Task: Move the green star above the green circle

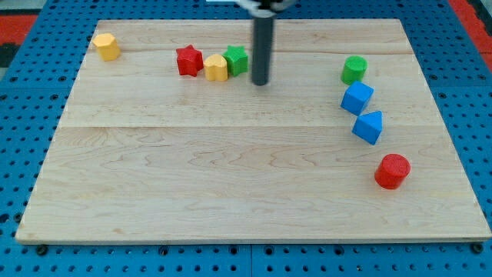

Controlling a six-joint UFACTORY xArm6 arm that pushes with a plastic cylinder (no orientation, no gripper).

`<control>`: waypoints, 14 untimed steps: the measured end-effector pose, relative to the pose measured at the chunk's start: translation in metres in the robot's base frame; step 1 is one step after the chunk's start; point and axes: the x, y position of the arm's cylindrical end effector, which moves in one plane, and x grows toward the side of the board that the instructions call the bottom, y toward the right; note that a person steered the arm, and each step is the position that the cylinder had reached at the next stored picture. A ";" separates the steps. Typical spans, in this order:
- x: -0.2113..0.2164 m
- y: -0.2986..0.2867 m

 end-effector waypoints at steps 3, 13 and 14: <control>-0.004 -0.159; -0.093 0.064; -0.103 0.077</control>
